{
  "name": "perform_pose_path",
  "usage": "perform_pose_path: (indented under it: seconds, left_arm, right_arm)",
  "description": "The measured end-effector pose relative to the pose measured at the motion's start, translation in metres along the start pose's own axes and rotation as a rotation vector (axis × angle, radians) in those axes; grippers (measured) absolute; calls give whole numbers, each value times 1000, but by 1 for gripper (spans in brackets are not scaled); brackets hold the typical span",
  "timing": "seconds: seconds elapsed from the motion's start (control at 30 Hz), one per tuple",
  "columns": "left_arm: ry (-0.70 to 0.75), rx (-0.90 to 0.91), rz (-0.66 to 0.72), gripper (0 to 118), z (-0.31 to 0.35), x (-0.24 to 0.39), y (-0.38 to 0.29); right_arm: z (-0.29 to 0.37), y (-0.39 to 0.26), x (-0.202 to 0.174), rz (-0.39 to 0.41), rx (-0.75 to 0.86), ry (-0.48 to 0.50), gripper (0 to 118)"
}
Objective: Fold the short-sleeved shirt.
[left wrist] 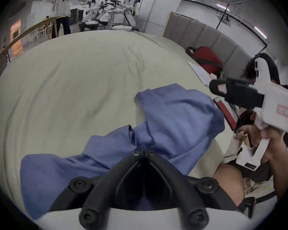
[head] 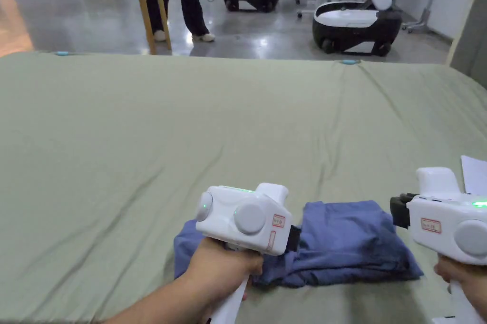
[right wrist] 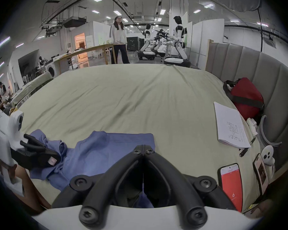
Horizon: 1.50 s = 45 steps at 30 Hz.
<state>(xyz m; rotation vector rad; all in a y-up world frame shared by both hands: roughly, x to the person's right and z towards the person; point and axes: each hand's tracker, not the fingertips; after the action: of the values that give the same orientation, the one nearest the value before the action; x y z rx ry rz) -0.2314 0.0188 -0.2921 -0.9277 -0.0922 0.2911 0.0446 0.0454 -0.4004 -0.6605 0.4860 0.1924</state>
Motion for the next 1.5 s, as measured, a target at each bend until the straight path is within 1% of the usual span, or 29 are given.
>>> perform_pose_path:
  seconds: [0.1,0.2,0.27,0.33,0.37,0.47,0.57,0.63,0.7,0.73,0.77,0.83,0.9,0.93,0.97,1.0,1.03,1.07,1.1,1.13,1.17,1.2,1.27,1.3,1.37,1.4,1.43,1.47,1.5]
  left_arm:
    - [-30,84,56,0,38,-21,8]
    - [-16,177,24,0,96,-49,17]
    - [4,214,58,0,138,-78,18]
    - [-6,236,103,0,161,-104,15]
    - [24,234,122,0,169,-116,9]
    - [39,223,158,0,168,-131,-11]
    - [104,306,170,0,160,-134,-26]
    - [176,387,173,0,152,-131,-28]
    - [334,514,149,0,151,-120,-33]
    - [391,571,89,0,150,-116,-33]
    - [368,597,98,0,144,-122,-35]
    - [252,585,78,0,138,-121,-35]
    - [302,539,72,0,129,-118,-35]
    - [302,545,65,1,127,-117,-38]
    - [293,540,51,13,125,-116,-40]
    - [289,518,43,57,123,-116,-40]
    - [274,460,47,102,120,-115,-38]
    - [246,393,72,118,116,-117,-36]
    - [217,328,104,116,112,-121,-34]
    - [185,269,165,116,110,-127,-41]
    - [167,268,155,117,113,-130,-23]
    - [137,207,202,117,112,-136,-19]
    - [76,145,242,117,110,-143,-14]
    - [62,85,267,117,112,-124,-41]
    - [46,-6,275,116,106,-117,-48]
    - [33,-30,277,112,103,-112,-51]
    - [11,-47,277,106,88,-138,-50]
    - [3,-44,282,98,84,-136,-52]
    - [-10,-51,283,82,79,-134,-53]
  right_arm:
    - [3,5,0,11,14,3,1]
    - [4,15,-4,25,38,12,1]
    - [4,22,-9,33,56,24,1]
    - [4,26,-16,42,72,42,1]
    - [3,27,-22,52,80,43,1]
    - [0,26,-36,69,98,56,1]
    - [-1,24,-45,64,114,69,1]
    - [-2,25,-51,64,116,70,1]
    - [1,25,-57,62,131,69,1]
    - [1,25,-60,60,138,70,1]
    - [2,25,-62,56,151,80,1]
    - [3,24,-65,54,171,119,1]
    - [2,21,-71,61,168,101,1]
    - [3,20,-72,61,166,107,1]
    - [3,19,-72,60,167,113,1]
    - [3,18,-73,62,166,114,1]
    - [3,17,-75,65,163,113,1]
    - [4,17,-75,66,159,114,1]
    - [5,17,-74,68,157,117,1]
    - [6,17,-75,70,158,116,1]
    - [8,17,-75,70,161,118,1]
    - [9,18,-74,68,162,122,1]
    - [9,19,-73,74,164,120,1]
    - [10,19,-73,75,165,121,1]
    - [9,20,-72,77,162,118,1]
    - [8,20,-72,76,162,115,1]
    - [8,20,-72,73,161,118,1]
    - [7,20,-72,70,157,121,1]
    - [4,19,-73,68,153,119,1]
